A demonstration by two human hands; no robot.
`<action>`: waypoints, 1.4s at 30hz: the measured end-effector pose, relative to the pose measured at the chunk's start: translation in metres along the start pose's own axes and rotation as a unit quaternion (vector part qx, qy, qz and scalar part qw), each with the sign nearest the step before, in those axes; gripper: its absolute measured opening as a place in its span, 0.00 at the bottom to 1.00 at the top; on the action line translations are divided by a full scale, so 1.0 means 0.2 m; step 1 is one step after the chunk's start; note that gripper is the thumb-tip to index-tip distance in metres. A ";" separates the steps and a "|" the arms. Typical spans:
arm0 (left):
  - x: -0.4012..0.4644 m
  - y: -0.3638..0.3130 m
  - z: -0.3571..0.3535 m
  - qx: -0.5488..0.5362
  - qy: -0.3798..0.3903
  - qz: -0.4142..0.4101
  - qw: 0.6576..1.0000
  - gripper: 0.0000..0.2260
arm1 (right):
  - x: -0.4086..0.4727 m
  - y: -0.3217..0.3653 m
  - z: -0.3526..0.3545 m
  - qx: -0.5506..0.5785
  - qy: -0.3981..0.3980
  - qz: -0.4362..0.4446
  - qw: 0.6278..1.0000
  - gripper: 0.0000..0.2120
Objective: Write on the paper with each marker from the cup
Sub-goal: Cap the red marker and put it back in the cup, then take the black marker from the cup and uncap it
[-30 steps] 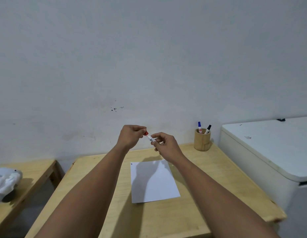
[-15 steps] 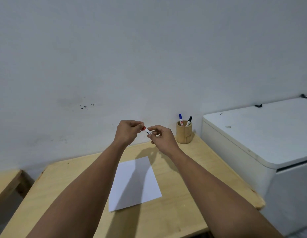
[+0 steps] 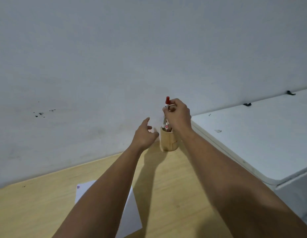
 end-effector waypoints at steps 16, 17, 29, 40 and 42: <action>0.18 0.20 -0.38 0.003 -0.022 -0.002 1.000 0.31 | 0.12 -0.45 -0.06 -0.235 0.049 -0.135 0.961 0.22; 0.17 0.19 -0.38 0.001 -0.024 -0.003 1.000 0.30 | 0.12 -0.48 -0.07 -0.226 0.057 -0.155 0.960 0.20; 0.07 0.06 -0.21 0.083 -0.007 -0.011 0.996 0.37 | 0.08 -0.15 0.13 -0.016 -0.058 -0.065 0.996 0.08; -0.34 0.01 0.54 -0.023 -0.130 -0.027 0.991 0.32 | -0.53 0.29 -0.30 0.206 0.339 -0.093 0.913 0.08; -0.46 0.09 0.67 -0.028 -0.127 -0.044 0.991 0.30 | -0.69 0.35 -0.42 0.210 0.404 -0.081 0.886 0.10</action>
Point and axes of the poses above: each hand's wrist, its own x-axis towards the middle knuckle, its own z-axis out of the back of the hand, y = z × x, the point moved 6 cm from there along x, towards the middle knuckle, and after that the axes turned 1 degree about -z, right-handed, at the moved point
